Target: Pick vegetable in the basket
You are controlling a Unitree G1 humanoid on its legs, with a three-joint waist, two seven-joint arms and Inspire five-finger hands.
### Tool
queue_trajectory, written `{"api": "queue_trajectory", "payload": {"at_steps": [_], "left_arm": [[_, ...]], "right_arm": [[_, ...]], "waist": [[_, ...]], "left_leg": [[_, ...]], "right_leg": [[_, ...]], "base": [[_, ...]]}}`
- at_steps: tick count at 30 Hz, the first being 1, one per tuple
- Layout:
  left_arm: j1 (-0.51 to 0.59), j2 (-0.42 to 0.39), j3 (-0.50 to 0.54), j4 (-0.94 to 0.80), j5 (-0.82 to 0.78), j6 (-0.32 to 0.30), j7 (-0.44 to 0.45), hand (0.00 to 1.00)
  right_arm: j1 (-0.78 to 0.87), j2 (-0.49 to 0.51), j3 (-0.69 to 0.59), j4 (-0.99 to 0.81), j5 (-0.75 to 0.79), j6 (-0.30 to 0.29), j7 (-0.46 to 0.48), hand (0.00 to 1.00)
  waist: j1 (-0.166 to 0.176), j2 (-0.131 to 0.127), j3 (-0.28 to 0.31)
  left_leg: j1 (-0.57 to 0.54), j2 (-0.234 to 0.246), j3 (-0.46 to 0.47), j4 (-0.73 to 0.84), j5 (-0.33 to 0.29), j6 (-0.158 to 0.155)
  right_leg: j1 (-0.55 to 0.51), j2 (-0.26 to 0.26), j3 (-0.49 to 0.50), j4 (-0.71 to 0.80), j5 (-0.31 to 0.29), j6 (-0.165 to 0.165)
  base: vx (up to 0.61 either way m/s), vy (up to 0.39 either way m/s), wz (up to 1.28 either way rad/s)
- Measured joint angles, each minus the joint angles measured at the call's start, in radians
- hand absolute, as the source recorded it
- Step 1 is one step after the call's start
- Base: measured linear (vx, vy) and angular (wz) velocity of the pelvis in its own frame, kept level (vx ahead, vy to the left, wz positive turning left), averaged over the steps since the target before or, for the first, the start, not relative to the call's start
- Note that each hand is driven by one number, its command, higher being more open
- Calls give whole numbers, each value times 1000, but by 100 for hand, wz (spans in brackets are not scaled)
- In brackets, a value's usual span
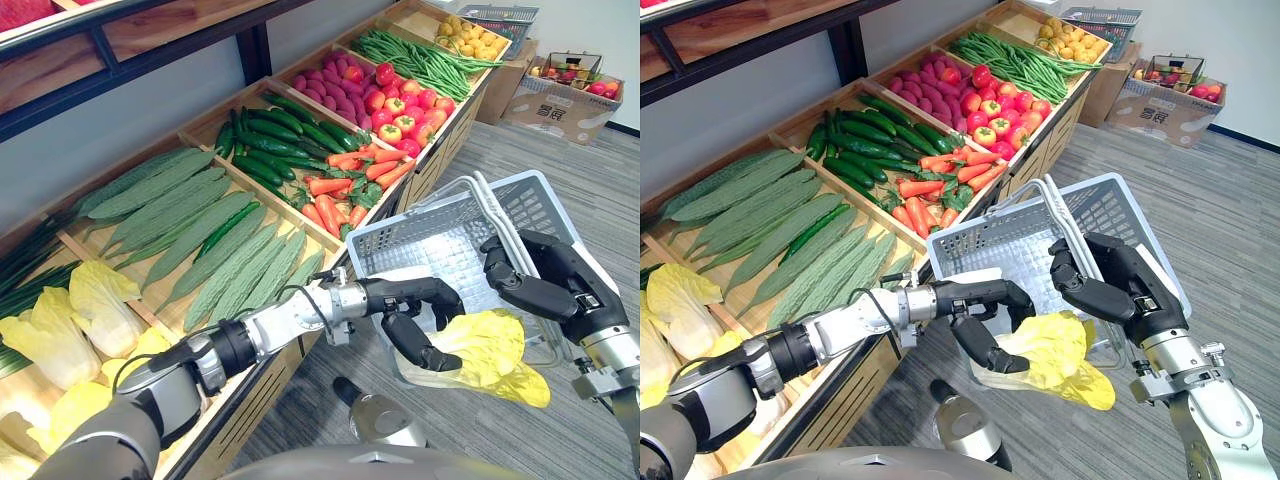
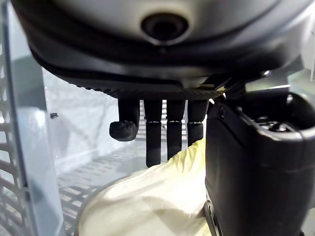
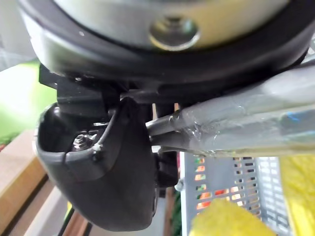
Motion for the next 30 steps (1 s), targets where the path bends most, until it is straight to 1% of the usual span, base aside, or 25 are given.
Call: {"api": "queue_trajectory", "payload": {"at_steps": [2,7,11,13,16,17,19,20,24,28,30], "left_arm": [[0,-31,-6,29,40,-6,13,0],[0,-71,3,69,94,-19,18,0],[-7,-94,25,107,158,-39,17,0],[-27,-106,35,147,179,-40,24,0],[-81,-105,47,186,205,-40,26,0],[-95,-101,67,189,233,-40,26,0],[-116,-92,82,189,241,-40,28,0],[-127,-87,91,189,242,-40,28,0],[-149,-67,129,189,242,-36,49,0],[-217,-27,158,189,231,-35,55,0],[-232,-19,177,188,198,-34,56,0]], "right_arm": [[0,0,8,0,0,0,0,0],[3,5,10,0,-1,1,0,0],[10,40,10,0,-1,1,0,0],[12,50,10,0,0,2,-2,0],[8,50,9,-1,2,2,-3,0],[7,51,6,-9,4,2,-4,0],[7,54,1,-21,5,2,-4,0],[7,57,0,-28,5,2,-4,0],[7,71,-2,-36,19,1,-1,0],[17,80,-2,-38,21,2,13,0],[27,80,-1,-38,21,2,20,0]], "waist": [[0,-3,2],[-1,-6,4],[-2,-6,4],[-1,-3,3],[0,-2,2],[0,2,0],[3,2,-1],[4,7,-4],[4,7,-4],[6,8,-4],[8,8,-4]], "left_leg": [[0,0,2,2,-1,0],[-1,0,11,8,-4,-1],[-8,1,11,14,-4,-1],[-11,11,12,30,-11,-1],[-13,17,12,42,-18,-1],[-13,17,12,42,-18,-1],[-13,18,10,42,-18,-1],[-13,18,8,42,-18,-1],[-14,18,4,42,-18,-1],[-15,17,-3,42,-17,1],[-15,17,-5,41,-15,3]], "right_leg": [[-1,1,3,2,0,0],[-8,5,15,6,1,3],[-14,5,16,7,2,3],[-13,9,16,8,2,3],[-13,12,16,11,2,3],[-13,12,16,12,2,3],[-13,12,14,15,2,3],[-14,13,12,18,2,3],[-14,11,7,21,1,2],[-13,9,-1,23,0,1],[-13,8,-3,23,0,1]], "base": [[46,35,-4],[43,35,-6],[46,32,-2],[49,28,-2],[53,33,-2],[55,35,1],[60,34,4],[51,27,4],[58,32,3],[67,36,4],[59,30,4]]}}
